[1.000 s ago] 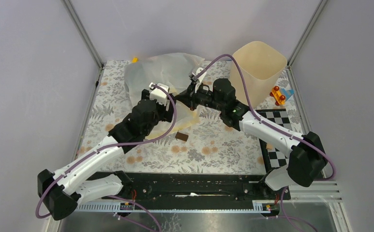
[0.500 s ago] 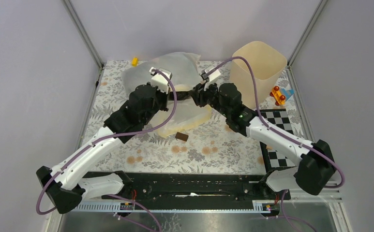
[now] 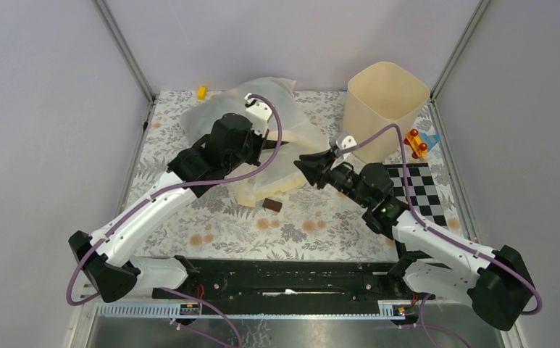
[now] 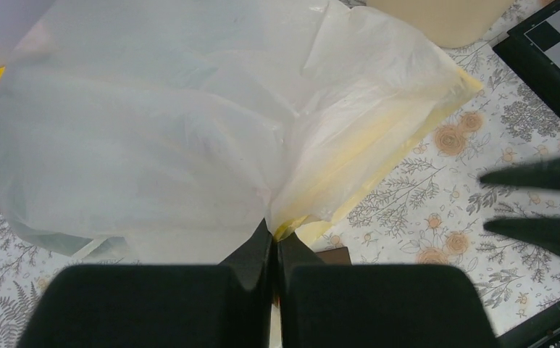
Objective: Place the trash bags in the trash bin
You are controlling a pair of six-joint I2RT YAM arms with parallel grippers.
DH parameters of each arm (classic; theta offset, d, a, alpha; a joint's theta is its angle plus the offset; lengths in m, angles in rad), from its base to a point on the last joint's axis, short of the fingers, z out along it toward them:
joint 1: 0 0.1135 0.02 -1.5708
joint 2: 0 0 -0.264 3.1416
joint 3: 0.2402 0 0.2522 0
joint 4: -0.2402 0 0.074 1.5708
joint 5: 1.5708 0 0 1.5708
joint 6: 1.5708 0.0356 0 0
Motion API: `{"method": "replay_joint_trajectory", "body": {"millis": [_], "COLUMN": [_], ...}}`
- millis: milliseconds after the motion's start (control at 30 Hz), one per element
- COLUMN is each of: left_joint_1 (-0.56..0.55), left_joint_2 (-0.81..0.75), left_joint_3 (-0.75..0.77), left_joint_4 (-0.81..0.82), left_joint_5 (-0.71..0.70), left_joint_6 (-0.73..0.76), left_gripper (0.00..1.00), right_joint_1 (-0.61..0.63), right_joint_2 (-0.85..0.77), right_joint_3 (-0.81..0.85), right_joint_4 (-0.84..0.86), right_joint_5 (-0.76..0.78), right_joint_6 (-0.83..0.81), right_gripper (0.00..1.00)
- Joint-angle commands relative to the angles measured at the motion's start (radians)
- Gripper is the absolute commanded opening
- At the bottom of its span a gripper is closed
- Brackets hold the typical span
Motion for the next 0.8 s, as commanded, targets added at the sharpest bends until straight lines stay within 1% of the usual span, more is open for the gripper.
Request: {"method": "replay_joint_trajectory", "body": {"millis": [0,67,100,133,267,333,433,533,667,767], "left_joint_1": [-0.001,-0.001,0.000,-0.001,0.000,0.001,0.001,0.012,0.030,0.034], "left_joint_2": [0.011,0.012,0.011,0.012,0.012,0.014,0.016,0.024,0.045,0.057], "left_joint_3": [0.073,0.079,0.080,0.083,0.085,0.087,0.091,0.107,0.161,0.179], "left_joint_4": [-0.011,-0.010,-0.011,-0.011,-0.015,-0.021,-0.023,-0.019,-0.029,-0.038], "left_joint_5": [-0.044,-0.054,-0.056,-0.059,-0.081,-0.098,-0.121,-0.160,-0.129,-0.117], "left_joint_6": [-0.024,-0.026,-0.025,-0.023,-0.007,-0.003,0.000,-0.014,-0.028,-0.033], "left_gripper": [0.00,0.00,0.00,0.00,0.00,0.00,0.00,0.00,0.00,0.00], "right_joint_1": [0.025,0.036,0.045,0.055,0.090,0.091,0.091,0.091,0.090,0.090], "right_joint_2": [0.014,0.069,0.099,0.134,0.295,0.374,0.479,0.554,0.640,0.704], "right_joint_3": [-0.095,-0.092,-0.090,-0.087,-0.070,-0.035,0.044,0.101,0.164,0.232], "right_joint_4": [0.299,0.316,0.325,0.340,0.425,0.448,0.388,0.312,0.266,0.194], "right_joint_5": [-0.187,-0.179,-0.163,-0.134,0.007,0.091,0.163,0.157,0.202,0.202], "right_joint_6": [-0.053,-0.077,-0.097,-0.110,-0.164,-0.178,-0.224,-0.294,-0.302,-0.324], "right_gripper": [0.22,0.07,0.02,0.00,0.00,0.00,0.00,0.00,0.00,0.00]}}
